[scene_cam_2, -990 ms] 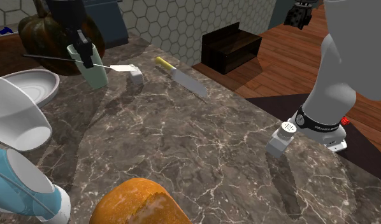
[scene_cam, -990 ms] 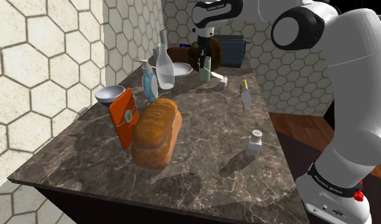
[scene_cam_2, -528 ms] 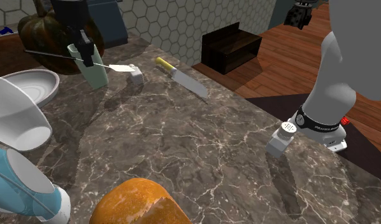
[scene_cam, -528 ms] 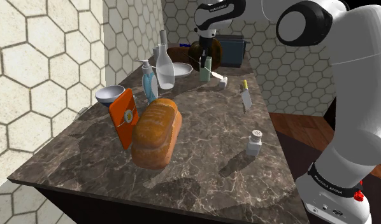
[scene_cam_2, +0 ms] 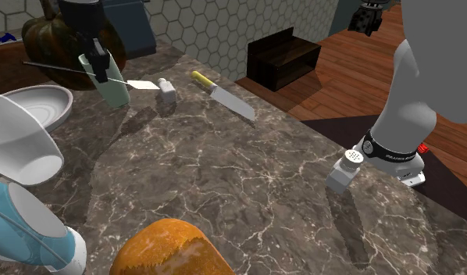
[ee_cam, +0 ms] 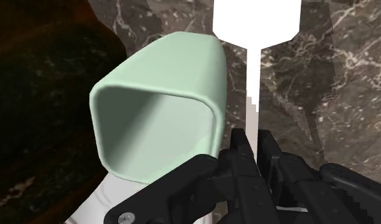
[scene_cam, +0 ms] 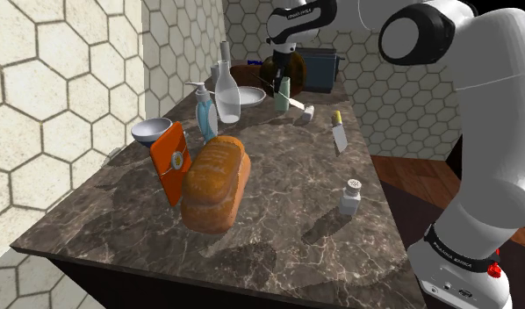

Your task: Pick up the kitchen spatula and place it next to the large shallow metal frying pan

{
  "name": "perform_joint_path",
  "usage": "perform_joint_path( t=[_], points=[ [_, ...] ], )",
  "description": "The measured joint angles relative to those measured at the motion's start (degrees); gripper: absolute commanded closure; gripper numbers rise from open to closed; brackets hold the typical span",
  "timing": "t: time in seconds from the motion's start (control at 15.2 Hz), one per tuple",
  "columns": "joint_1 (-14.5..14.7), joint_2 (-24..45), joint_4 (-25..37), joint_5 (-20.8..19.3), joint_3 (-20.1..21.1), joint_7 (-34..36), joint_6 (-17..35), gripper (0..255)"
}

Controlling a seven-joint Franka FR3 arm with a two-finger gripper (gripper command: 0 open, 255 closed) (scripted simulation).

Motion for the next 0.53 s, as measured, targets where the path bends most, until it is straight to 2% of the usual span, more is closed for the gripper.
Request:
perform_joint_path(
  t=[0.07,0.2,0.4,0.53],
  points=[
    [0.36,-1.84,-3.61,-0.24,-0.13,0.43,1.77,255],
    [0.09,-0.09,-1.27,-0.04,0.11,0.15,1.27,255],
    [0.27,-0.98,-3.04,-0.36,0.02,0.52,3.15,255],
    [0.52,0.01,-1.40,-0.59,0.07,1.17,2.46,255]
  ],
)
